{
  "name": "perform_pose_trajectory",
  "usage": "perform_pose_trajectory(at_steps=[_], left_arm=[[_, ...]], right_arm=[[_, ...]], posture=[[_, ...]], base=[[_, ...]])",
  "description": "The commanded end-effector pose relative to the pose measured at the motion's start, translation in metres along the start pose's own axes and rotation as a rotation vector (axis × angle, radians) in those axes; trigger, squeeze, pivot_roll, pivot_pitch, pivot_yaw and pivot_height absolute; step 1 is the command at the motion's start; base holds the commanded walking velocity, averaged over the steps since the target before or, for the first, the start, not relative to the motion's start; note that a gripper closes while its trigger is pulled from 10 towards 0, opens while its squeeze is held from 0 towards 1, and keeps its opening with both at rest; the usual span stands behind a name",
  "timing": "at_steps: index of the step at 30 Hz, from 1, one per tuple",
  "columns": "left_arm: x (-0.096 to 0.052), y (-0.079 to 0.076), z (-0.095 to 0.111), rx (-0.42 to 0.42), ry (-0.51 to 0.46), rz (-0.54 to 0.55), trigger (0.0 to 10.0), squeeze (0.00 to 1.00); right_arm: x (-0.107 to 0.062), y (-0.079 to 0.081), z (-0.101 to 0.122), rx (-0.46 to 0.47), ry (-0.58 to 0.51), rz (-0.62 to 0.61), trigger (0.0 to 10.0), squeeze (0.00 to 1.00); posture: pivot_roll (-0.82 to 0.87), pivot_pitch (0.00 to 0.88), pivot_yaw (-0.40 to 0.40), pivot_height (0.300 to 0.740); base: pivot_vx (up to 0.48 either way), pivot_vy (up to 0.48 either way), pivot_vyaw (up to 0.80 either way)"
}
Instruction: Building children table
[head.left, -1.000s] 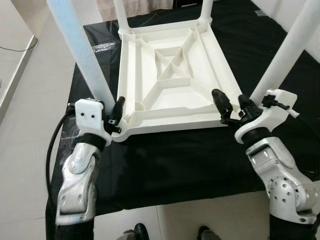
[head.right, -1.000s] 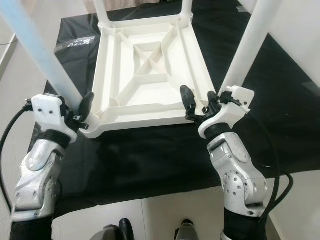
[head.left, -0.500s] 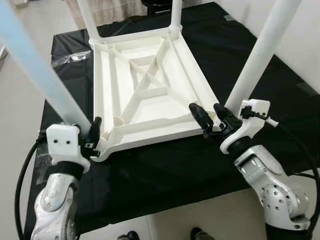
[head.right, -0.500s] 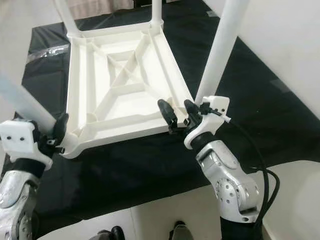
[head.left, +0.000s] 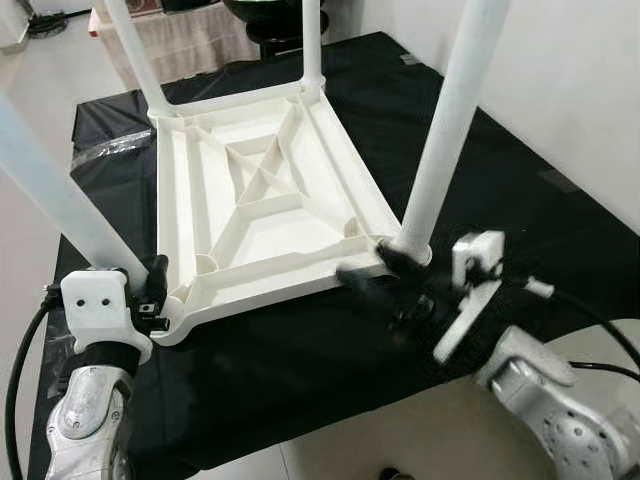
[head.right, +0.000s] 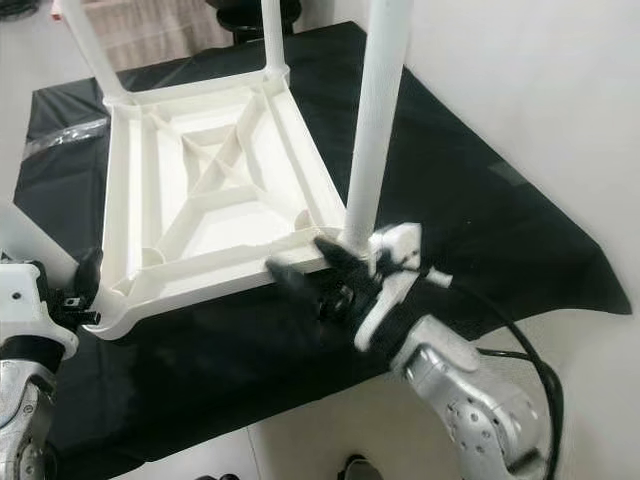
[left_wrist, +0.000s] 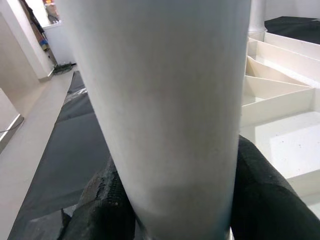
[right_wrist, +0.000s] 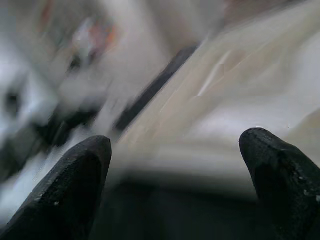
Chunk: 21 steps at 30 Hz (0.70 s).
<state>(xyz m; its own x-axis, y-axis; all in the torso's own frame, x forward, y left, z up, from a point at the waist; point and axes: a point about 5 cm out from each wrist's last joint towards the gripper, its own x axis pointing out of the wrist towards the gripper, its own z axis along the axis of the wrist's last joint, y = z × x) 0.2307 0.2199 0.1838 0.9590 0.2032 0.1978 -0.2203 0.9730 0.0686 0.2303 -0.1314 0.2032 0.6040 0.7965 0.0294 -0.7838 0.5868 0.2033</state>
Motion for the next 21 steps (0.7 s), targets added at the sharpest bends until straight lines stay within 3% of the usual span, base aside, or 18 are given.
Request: perform_pose_trajectory(at_steps=[1, 4, 5, 6, 7, 14, 15, 16, 17, 19, 21], left_arm=[[-0.009, 0.021, -0.029, 0.147, 0.172, 0.097, 0.0, 0.0], [-0.011, 0.021, -0.031, 0.143, 0.181, 0.087, 0.1, 0.0], [-0.012, 0.021, -0.032, 0.143, 0.184, 0.085, 2.6, 0.0], [-0.012, 0.021, -0.032, 0.143, 0.184, 0.085, 2.6, 0.0], [-0.012, 0.021, -0.033, 0.139, 0.187, 0.082, 10.0, 0.0], [-0.012, 0.021, -0.033, 0.139, 0.187, 0.082, 10.0, 0.0], [-0.012, 0.021, -0.033, 0.136, 0.189, 0.081, 10.0, 0.0], [-0.015, 0.02, -0.034, 0.141, 0.19, 0.067, 10.0, 0.0], [-0.015, 0.02, -0.034, 0.141, 0.19, 0.067, 10.0, 0.0], [-0.023, 0.022, -0.036, 0.124, 0.208, 0.062, 10.0, 0.0], [-0.026, 0.025, -0.037, 0.106, 0.22, 0.075, 10.0, 0.0]], right_arm=[[-0.004, 0.005, -0.007, -0.035, 0.088, 0.042, 10.0, 0.0], [-0.016, -0.009, -0.004, -0.115, 0.159, -0.03, 10.0, 0.0], [-0.022, -0.018, -0.001, -0.145, 0.187, -0.073, 10.0, 0.0], [-0.022, -0.018, -0.001, -0.145, 0.187, -0.073, 10.0, 0.0], [-0.028, -0.026, 0.002, -0.191, 0.222, -0.119, 10.0, 0.0], [-0.028, -0.026, 0.002, -0.191, 0.222, -0.119, 10.0, 0.0], [-0.032, -0.031, 0.004, -0.22, 0.244, -0.146, 10.0, 0.0], [-0.029, -0.046, 0.008, -0.25, 0.218, -0.274, 10.0, 0.0], [-0.029, -0.046, 0.008, -0.25, 0.218, -0.274, 10.0, 0.0], [-0.019, -0.06, 0.012, -0.255, 0.147, -0.413, 10.0, 0.0], [-0.015, -0.062, 0.013, -0.248, 0.126, -0.436, 10.0, 0.0]], posture=[[-0.03, 0.249, 0.069, 0.74], [-0.03, 0.248, 0.068, 0.74], [-0.04, 0.246, 0.068, 0.74], [-0.04, 0.246, 0.068, 0.74], [-0.04, 0.245, 0.065, 0.74], [-0.04, 0.245, 0.065, 0.74], [-0.04, 0.245, 0.065, 0.74], [-0.02, 0.243, 0.063, 0.74], [-0.02, 0.243, 0.063, 0.74], [-0.01, 0.246, 0.059, 0.74], [-0.01, 0.246, 0.059, 0.74]], base=[[0.0, 0.0, 0.0], [0.0, 0.0, 0.0], [0.0, 0.0, 0.0], [0.0, 0.0, 0.0], [0.0, 0.0, 0.0], [0.0, 0.0, 0.0], [0.0, 0.0, 0.0], [0.0, 0.0, 0.0], [0.0, 0.0, 0.0], [0.0, 0.0, 0.0], [0.0, 0.0, 0.0]])
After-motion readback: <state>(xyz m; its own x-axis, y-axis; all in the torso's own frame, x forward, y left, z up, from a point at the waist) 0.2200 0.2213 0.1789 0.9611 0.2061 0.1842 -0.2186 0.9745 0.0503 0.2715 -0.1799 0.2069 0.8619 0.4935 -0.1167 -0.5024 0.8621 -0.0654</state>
